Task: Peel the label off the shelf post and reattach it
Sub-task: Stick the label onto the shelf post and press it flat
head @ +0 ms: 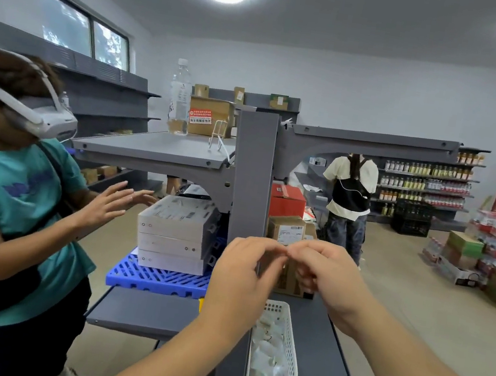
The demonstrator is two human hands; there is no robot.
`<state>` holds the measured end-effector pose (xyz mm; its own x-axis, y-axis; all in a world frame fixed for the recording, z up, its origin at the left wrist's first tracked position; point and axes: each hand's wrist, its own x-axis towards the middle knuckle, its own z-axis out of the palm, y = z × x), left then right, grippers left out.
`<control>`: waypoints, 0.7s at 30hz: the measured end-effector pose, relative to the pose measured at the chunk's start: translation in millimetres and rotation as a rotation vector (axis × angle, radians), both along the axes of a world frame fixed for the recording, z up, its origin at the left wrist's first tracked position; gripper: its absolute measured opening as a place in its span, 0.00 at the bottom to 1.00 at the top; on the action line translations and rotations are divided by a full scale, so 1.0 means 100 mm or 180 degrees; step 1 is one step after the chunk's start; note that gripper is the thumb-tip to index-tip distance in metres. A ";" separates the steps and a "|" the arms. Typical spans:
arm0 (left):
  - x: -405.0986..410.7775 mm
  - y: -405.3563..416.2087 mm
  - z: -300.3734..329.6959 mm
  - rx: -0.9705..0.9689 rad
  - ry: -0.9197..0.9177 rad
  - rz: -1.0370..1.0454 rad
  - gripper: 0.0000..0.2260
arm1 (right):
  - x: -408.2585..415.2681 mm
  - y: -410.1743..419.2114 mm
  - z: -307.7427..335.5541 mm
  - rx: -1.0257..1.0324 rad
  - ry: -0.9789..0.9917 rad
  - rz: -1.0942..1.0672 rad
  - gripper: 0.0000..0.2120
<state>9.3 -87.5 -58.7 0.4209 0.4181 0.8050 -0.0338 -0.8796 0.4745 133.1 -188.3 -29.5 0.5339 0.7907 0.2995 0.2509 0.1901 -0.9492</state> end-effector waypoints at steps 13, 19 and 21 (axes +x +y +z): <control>-0.19 0.35 0.26 -0.2361 -0.0692 -0.0715 0.03 | -0.16 0.36 0.11 -0.0003 -0.0957 -0.0713 0.08; -0.20 0.48 0.32 -0.2269 -0.0731 -0.0555 0.04 | -0.19 0.50 0.18 0.0100 -0.1401 -0.0819 0.08; -0.19 0.53 0.37 -0.2252 -0.0754 -0.0484 0.03 | -0.18 0.55 0.20 0.0136 -0.1470 -0.0890 0.08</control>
<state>-9.9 -34.1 -22.1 0.3645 0.8194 0.4425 -0.3014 -0.3458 0.8886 115.5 -133.1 -9.7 0.5273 0.6194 0.5816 0.6868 0.0924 -0.7210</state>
